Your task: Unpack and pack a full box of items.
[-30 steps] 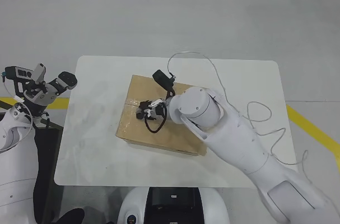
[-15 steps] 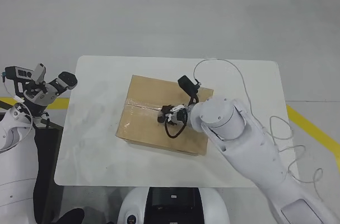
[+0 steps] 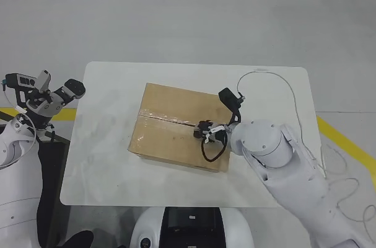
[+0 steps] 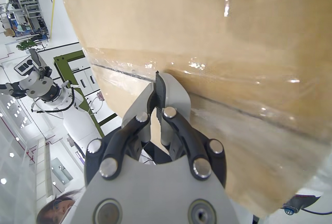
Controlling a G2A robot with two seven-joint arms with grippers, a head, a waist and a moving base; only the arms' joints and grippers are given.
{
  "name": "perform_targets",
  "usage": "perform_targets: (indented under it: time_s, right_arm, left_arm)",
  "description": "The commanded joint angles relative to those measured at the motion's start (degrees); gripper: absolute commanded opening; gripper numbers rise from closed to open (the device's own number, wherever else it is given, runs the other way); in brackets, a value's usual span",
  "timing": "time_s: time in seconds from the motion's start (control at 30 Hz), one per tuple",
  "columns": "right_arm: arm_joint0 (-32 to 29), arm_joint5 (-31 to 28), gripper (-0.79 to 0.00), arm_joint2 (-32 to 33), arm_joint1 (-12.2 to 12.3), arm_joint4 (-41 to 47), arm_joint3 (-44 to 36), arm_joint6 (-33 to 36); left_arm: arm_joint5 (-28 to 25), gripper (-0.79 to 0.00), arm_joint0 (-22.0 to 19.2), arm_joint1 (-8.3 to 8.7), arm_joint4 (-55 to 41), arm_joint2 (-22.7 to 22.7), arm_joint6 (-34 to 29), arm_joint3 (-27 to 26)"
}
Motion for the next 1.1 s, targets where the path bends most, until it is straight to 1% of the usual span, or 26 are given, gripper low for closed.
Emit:
perform_targets:
  time_s: [0.0,0.23,0.43,0.6,0.83,1.07]
  right_arm:
    - [-0.88,0.00,-0.785,0.89,0.64,-0.06,-0.85,0.00]
    - [-5.53,0.00,-0.785,5.12,3.10,-0.58,-4.20,0.00]
    - [-8.16,0.00,-0.785,7.13,4.95,-1.25,-6.62,0.00]
    - [-12.10,0.00,-0.785,10.89,6.39,-2.17,-9.40,0.00]
    - [-16.68,0.00,-0.785,15.95,7.87,-2.02,-11.61,0.00]
    - [-19.10,0.00,-0.785,20.16,8.80,-1.65,-12.93,0.00]
  left_arm:
    - [0.00,0.000,0.00,0.00,0.00,0.00,0.00,0.00]
    - [0.00,0.000,0.00,0.00,0.00,0.00,0.00,0.00]
    - [0.00,0.000,0.00,0.00,0.00,0.00,0.00,0.00]
    - [0.00,0.000,0.00,0.00,0.00,0.00,0.00,0.00]
    - [0.00,0.000,0.00,0.00,0.00,0.00,0.00,0.00]
    - [0.00,0.000,0.00,0.00,0.00,0.00,0.00,0.00]
